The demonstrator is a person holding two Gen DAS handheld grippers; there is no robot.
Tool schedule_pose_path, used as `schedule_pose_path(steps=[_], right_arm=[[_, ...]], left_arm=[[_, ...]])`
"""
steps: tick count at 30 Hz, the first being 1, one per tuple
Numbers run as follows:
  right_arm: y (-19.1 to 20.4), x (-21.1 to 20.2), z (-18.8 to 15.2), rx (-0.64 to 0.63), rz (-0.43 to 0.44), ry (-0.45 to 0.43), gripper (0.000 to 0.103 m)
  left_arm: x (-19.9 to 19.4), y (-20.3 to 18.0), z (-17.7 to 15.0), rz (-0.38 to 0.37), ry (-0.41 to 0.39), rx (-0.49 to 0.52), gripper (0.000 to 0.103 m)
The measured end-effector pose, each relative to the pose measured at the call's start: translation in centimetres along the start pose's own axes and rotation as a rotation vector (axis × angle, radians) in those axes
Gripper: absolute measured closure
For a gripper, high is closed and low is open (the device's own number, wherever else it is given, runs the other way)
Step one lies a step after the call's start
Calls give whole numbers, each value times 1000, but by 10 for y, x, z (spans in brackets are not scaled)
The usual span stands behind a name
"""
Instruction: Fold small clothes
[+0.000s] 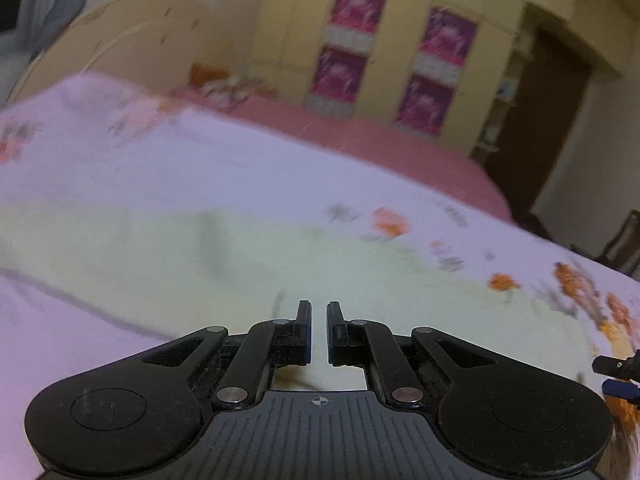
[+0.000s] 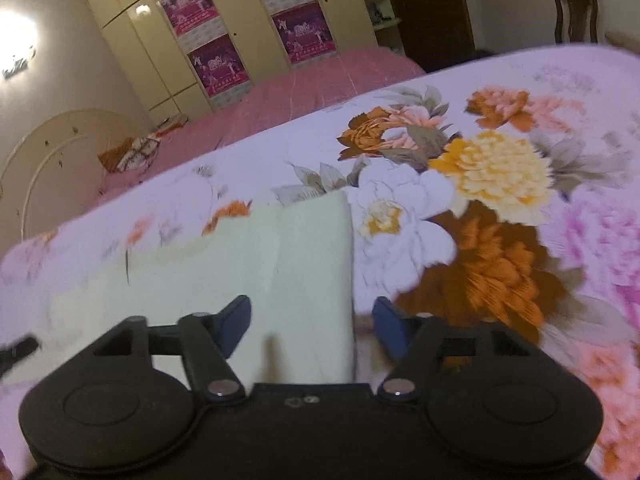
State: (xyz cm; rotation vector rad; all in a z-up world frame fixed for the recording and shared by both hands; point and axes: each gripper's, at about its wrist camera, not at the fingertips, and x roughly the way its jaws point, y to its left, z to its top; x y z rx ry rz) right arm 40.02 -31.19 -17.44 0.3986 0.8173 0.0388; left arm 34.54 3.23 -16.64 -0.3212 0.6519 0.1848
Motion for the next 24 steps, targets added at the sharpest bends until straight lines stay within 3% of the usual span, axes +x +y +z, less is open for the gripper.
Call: schedule_pose_path(steps=[2, 5, 7, 9, 11, 12, 16, 17, 18, 20, 22, 24], right_arm=[[-2, 17, 8, 14, -13, 19, 43], [-2, 37, 16, 14, -24, 26, 44], [-2, 46, 20, 27, -12, 20, 49], [-1, 54, 23, 34, -22, 22, 80], [-1, 55, 24, 11, -56, 15, 94], [-4, 55, 23, -2, -92, 3, 97], [-2, 54, 23, -31, -110, 7, 92], [3, 50, 25, -44, -132, 0, 78], [8, 43, 25, -56, -149, -23, 75], [22, 29, 21, -98, -124, -63, 71], [37, 22, 13, -143, -96, -60, 69], [58, 19, -1, -203, -37, -33, 68]], left_arm=[[2, 10, 2, 8, 6, -40, 98], [5, 0, 4, -27, 3, 20, 97], [18, -14, 4, -75, 45, 48, 97], [39, -24, 1, -80, 97, 78, 97], [58, -21, -4, -37, 132, 54, 97], [60, -17, -5, -54, 104, 35, 98], [56, -21, 6, -41, 144, 44, 97], [53, -21, 7, -44, 153, 40, 97], [50, -21, 9, -41, 159, 41, 96], [45, -15, 8, -27, 177, 52, 82], [39, -11, 8, -15, 177, 48, 17], [20, -1, 5, 57, 115, 52, 0]])
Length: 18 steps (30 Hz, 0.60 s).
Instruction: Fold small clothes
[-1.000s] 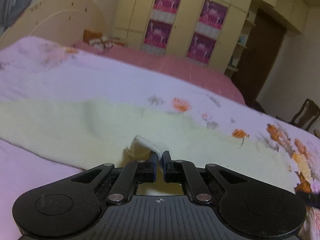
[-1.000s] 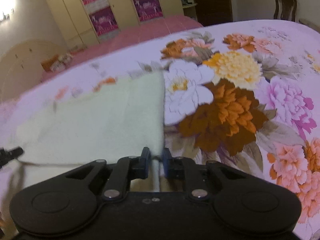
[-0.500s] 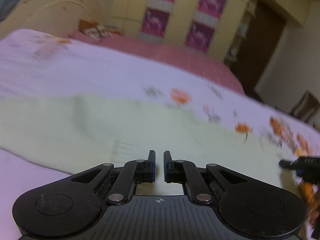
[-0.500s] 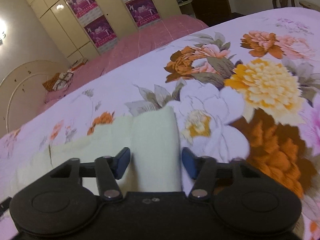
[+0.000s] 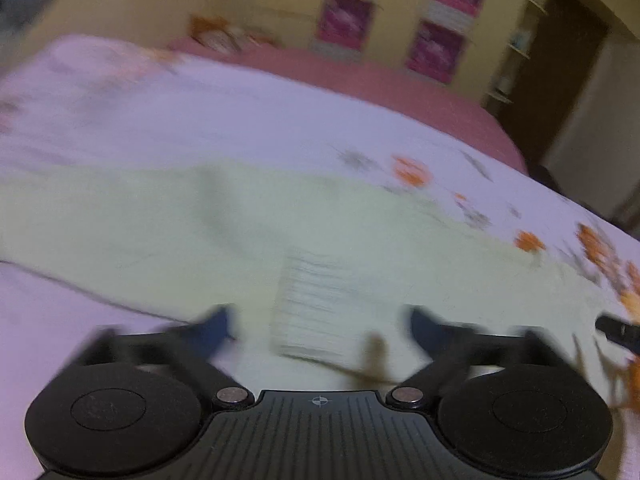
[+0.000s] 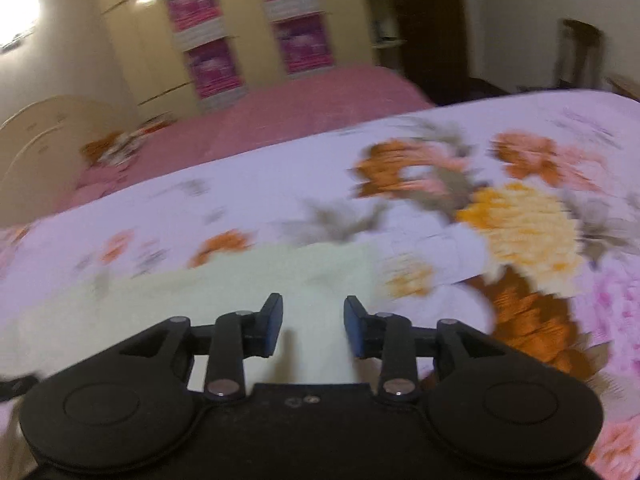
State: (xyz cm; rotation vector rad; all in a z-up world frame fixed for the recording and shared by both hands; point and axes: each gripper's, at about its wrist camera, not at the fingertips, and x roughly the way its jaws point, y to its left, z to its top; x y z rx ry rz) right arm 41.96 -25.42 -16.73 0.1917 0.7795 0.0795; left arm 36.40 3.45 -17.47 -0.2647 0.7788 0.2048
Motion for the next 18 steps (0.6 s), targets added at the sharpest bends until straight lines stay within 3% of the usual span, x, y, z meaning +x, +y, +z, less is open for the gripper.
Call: schedule_pose_path(steps=[3, 6, 14, 17, 18], right_arm=[[37, 5, -15, -99, 51, 50, 64], [67, 7, -25, -103, 131, 88, 64], [150, -6, -40, -217, 237, 97, 59], [169, -7, -47, -233, 248, 101, 54], [174, -7, -50, -236, 250, 105, 54]], left_arm=[[-23, 21, -2, 20, -22, 12, 0], [-39, 61, -4, 64, -25, -41, 0], [-53, 210, -15, 151, -17, -370, 0], [-48, 256, -16, 120, -29, -486, 1], [-43, 269, -15, 97, -31, -527, 5]])
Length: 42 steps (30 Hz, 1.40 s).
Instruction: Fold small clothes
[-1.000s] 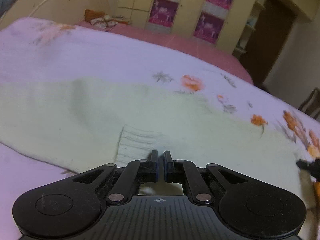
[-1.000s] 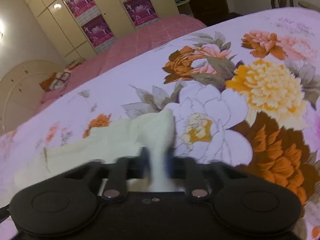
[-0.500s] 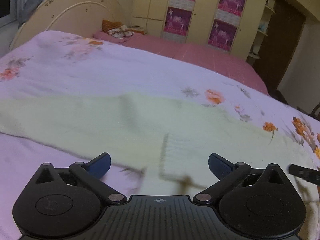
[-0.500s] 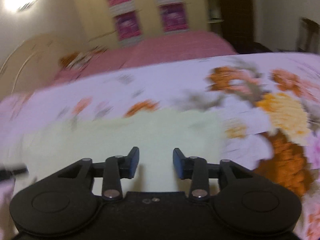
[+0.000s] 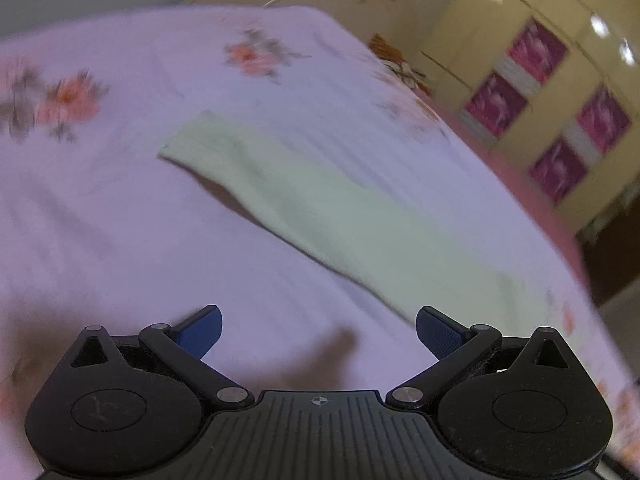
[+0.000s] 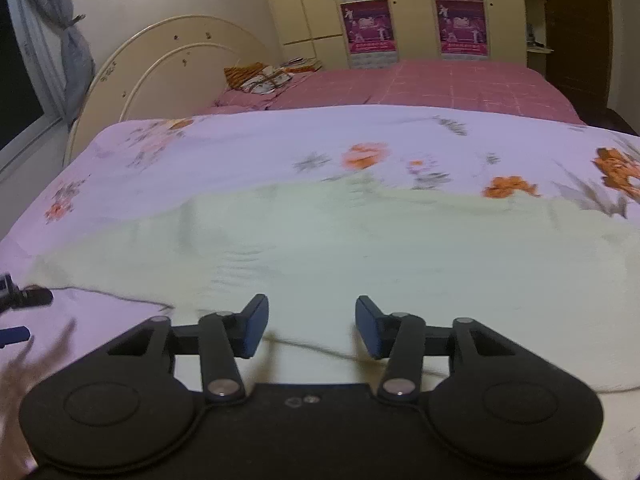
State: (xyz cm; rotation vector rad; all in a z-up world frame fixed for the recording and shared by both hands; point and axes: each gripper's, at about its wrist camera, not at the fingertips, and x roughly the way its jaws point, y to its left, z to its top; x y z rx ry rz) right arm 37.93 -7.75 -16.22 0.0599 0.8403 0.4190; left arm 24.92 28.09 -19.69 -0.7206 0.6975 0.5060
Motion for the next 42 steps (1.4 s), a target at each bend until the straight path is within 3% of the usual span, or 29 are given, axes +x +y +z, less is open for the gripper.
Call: schedule_pose_path(steps=[1, 4, 9, 14, 16, 17, 19, 24, 27, 30, 36, 39, 42], right_arm=[[6, 3, -1, -3, 0, 5, 54], [16, 10, -1, -4, -6, 18, 54], [26, 23, 1, 5, -25, 16, 54], [28, 35, 4, 21, -58, 8, 54], [28, 40, 5, 26, -74, 7, 54], [28, 43, 6, 26, -80, 11, 54], [29, 49, 6, 22, -95, 20, 54], [36, 61, -1, -44, -122, 27, 48], [36, 60, 2, -27, -111, 28, 46], [20, 44, 6, 97, -45, -19, 55], [-21, -1, 5, 212, -29, -85, 55], [-49, -24, -4, 257, -42, -98, 55], [-78, -42, -18, 304, -79, -100, 55]], left_arm=[[6, 9, 6, -11, 1, -39, 19], [23, 34, 19, -56, -18, -147, 40], [52, 49, 46, -106, -52, -240, 41], [75, 45, 64, -122, -90, -249, 46], [82, 47, 69, -95, -93, -263, 85], [85, 52, 71, -97, -85, -288, 92], [87, 54, 72, -103, -89, -295, 92], [62, 19, 73, -157, -143, -124, 94], [42, -30, 73, -261, -162, 10, 94], [29, -91, 60, -376, -149, 164, 94], [39, -219, -17, -575, 37, 402, 94], [55, -269, -71, -610, 149, 516, 94], [70, -301, -113, -580, 233, 634, 94]])
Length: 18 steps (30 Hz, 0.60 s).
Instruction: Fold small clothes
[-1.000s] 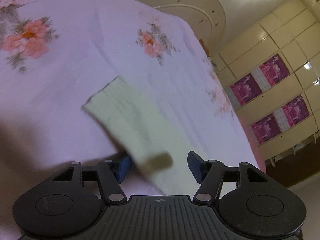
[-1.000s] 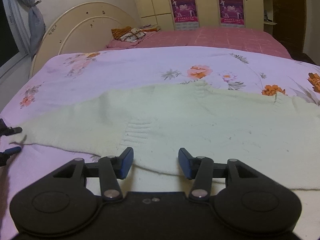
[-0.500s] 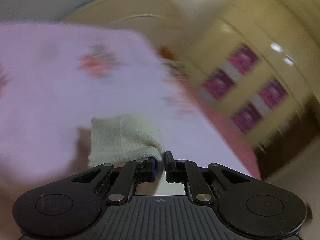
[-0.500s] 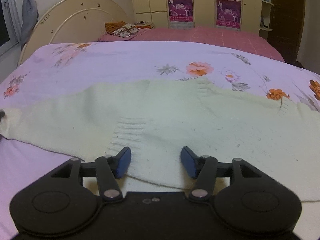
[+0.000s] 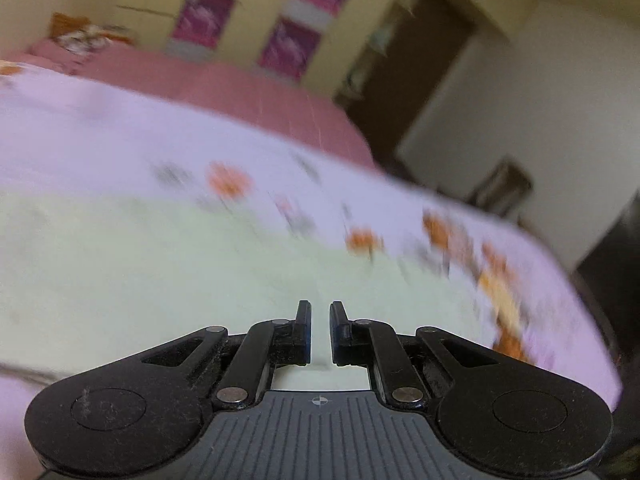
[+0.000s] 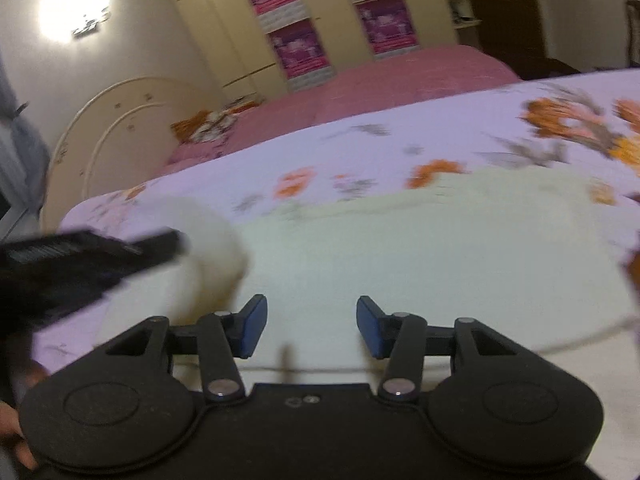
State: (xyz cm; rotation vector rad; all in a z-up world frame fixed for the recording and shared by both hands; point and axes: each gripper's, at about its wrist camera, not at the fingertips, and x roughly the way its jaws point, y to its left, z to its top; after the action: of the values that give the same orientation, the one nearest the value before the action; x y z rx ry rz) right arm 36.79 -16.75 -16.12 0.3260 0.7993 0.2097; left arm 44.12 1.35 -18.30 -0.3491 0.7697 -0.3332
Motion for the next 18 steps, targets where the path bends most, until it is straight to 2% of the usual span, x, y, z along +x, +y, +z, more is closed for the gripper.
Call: schedule_pose_path(steps=[3, 5, 6, 7, 8, 9, 10, 14, 18], right_arm=[[-31, -9, -3, 80, -15, 20, 52], [-43, -10, -4, 113, 3, 36, 52], [-45, -10, -4, 118, 8, 37, 52], [-46, -9, -4, 121, 17, 37, 52], [-47, -8, -4, 124, 31, 40, 51], [-44, -5, -3, 125, 49, 45, 51], [-40, 0, -1, 123, 67, 50, 51], [-19, 22, 6, 100, 117, 89, 51], [3, 51, 5, 89, 136, 136, 53]], left_arm=[[11, -16, -10, 34, 104, 16, 93], [-7, -26, -19, 42, 94, 5, 83], [-19, -23, -18, 56, 63, 4, 54], [-32, -19, -20, 90, 24, 7, 15], [-44, -12, -22, 139, -29, 15, 5], [-59, -7, -23, 190, -93, 30, 3], [-69, -1, -23, 226, -119, 52, 3], [-96, 34, -29, 378, -115, 58, 3], [-115, 74, -41, 503, -115, 0, 3]])
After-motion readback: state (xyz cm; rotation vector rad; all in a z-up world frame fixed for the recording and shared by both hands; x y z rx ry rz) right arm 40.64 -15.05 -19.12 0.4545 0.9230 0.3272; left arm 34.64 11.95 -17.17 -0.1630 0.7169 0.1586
